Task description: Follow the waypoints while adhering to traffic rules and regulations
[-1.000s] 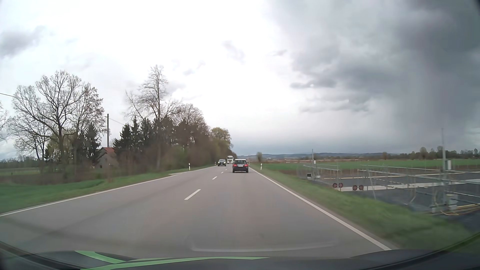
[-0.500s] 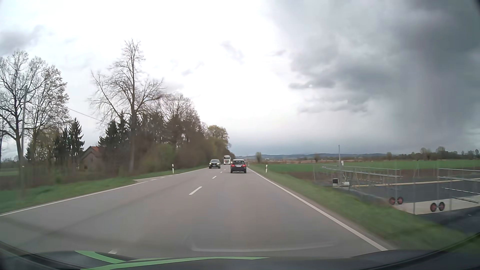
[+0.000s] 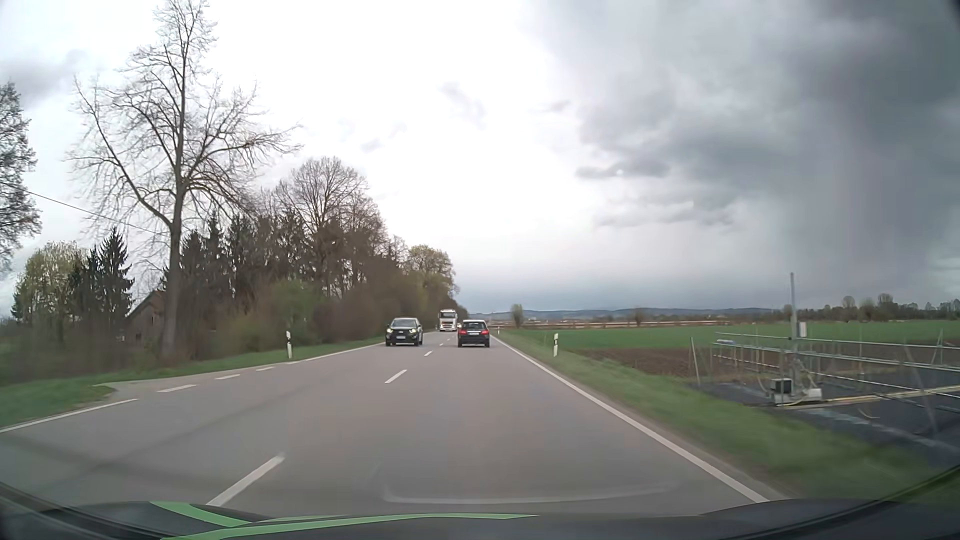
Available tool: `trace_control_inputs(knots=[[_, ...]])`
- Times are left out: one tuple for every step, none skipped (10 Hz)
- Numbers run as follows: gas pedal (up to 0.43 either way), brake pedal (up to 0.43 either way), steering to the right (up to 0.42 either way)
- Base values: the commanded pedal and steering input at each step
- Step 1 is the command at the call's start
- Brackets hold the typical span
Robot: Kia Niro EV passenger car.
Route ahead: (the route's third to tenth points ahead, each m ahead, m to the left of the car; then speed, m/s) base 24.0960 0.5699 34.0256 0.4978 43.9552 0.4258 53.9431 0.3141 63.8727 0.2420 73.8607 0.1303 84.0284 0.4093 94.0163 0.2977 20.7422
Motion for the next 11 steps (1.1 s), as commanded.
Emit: trace_control_inputs(knots=[[0.157, 0.000, -0.001], [0.150, 0.000, -0.001], [0.150, 0.000, -0.002], [0.138, 0.000, -0.002], [0.138, 0.000, -0.002], [0.130, 0.000, -0.002], [0.110, 0.000, -0.002], [0.067, 0.000, -0.003], [0.020, 0.000, -0.003], [0.000, 0.000, -0.002], [0.000, 0.000, -0.003]])
